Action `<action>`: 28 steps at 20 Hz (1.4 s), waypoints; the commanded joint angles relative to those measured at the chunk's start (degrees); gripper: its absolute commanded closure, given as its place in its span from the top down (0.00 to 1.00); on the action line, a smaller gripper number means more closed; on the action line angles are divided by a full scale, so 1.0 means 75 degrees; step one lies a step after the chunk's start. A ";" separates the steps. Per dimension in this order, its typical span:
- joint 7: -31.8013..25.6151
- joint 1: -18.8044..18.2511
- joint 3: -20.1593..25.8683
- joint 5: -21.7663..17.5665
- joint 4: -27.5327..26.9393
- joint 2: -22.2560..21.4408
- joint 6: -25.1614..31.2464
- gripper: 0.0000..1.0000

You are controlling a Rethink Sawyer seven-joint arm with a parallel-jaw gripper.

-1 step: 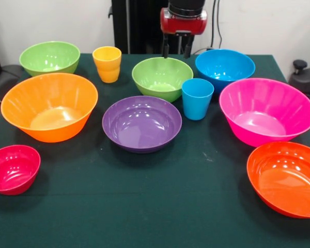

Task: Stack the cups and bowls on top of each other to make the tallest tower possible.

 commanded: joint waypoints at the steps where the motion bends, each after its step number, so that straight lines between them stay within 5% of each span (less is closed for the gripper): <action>1: 0.0547 0.0224 0.0321 0.0112 -0.0331 -0.0007 0.0227 1.00; 2: 0.0603 0.0228 0.0309 0.0109 -0.0294 -0.0014 0.0100 0.00; 11: 0.1108 0.0877 -0.0342 0.0004 -0.0193 -0.0251 -0.0527 0.00; 28: 0.0776 0.0540 0.0018 0.0137 -0.0010 -0.0159 -0.0591 0.00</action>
